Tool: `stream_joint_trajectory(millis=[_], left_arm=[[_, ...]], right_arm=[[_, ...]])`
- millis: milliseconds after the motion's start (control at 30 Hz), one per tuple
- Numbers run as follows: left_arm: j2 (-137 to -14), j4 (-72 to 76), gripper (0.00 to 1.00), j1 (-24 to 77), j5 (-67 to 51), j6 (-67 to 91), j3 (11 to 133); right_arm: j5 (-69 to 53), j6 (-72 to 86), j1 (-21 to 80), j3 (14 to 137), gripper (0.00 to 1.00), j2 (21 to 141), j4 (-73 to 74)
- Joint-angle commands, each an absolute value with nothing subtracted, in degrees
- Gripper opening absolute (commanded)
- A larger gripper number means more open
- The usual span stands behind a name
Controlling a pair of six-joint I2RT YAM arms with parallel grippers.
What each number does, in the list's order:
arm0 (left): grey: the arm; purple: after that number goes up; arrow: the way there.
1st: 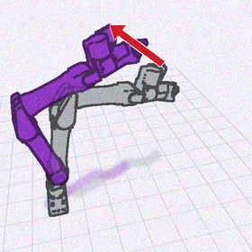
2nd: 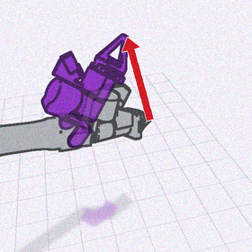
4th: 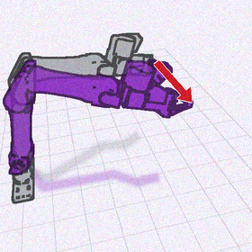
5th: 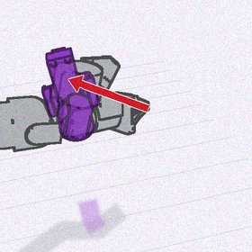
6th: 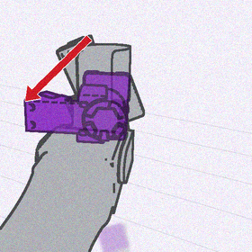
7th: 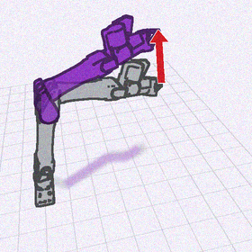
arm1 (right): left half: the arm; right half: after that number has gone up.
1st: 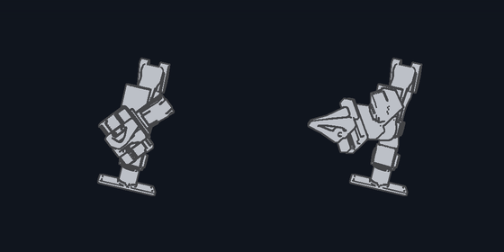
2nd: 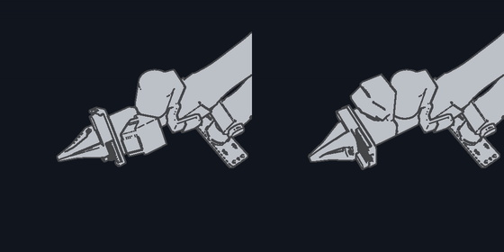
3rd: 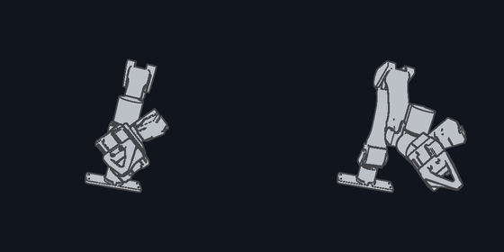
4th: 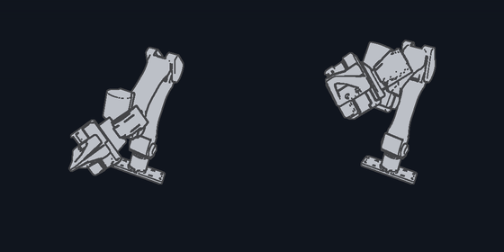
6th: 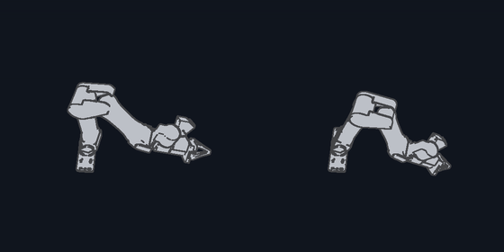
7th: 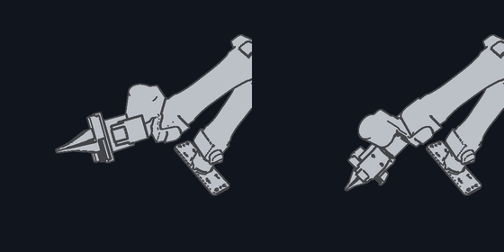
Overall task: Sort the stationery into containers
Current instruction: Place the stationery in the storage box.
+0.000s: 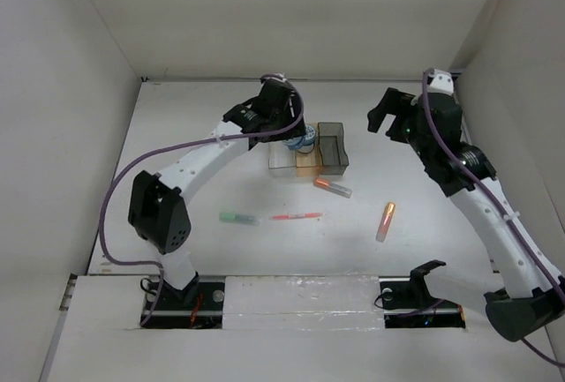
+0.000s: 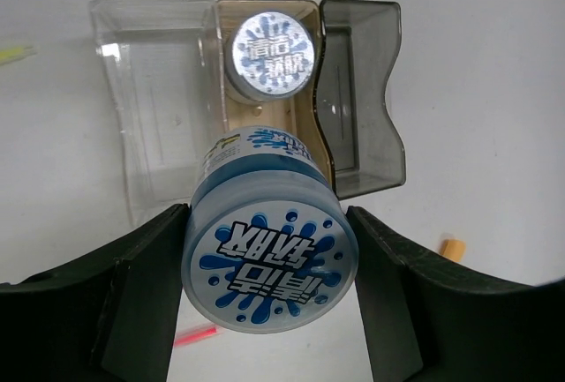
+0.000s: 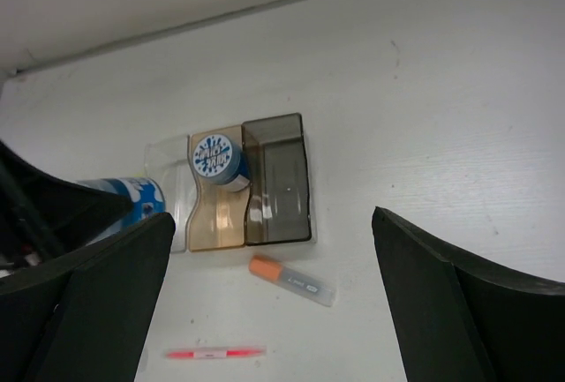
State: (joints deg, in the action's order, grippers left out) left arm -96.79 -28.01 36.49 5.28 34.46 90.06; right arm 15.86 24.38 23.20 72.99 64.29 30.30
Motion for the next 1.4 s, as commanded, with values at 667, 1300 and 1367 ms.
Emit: stream_joint_trajectory(millis=[667,1300,1367], left_arm=[[-110.74,-26.02,0.00,40.87,7.12,33.57,100.12],[-114.43,-25.40,0.18,40.87,7.12,34.10,99.49],[-114.43,-25.40,0.36,40.87,7.65,34.10,99.49]], right_arm=[[12.04,24.17,17.93,69.87,1.00,57.22,31.90],[9.94,23.12,17.93,69.87,1.00,57.22,30.85],[9.93,23.12,17.93,69.87,1.00,57.22,30.85]])
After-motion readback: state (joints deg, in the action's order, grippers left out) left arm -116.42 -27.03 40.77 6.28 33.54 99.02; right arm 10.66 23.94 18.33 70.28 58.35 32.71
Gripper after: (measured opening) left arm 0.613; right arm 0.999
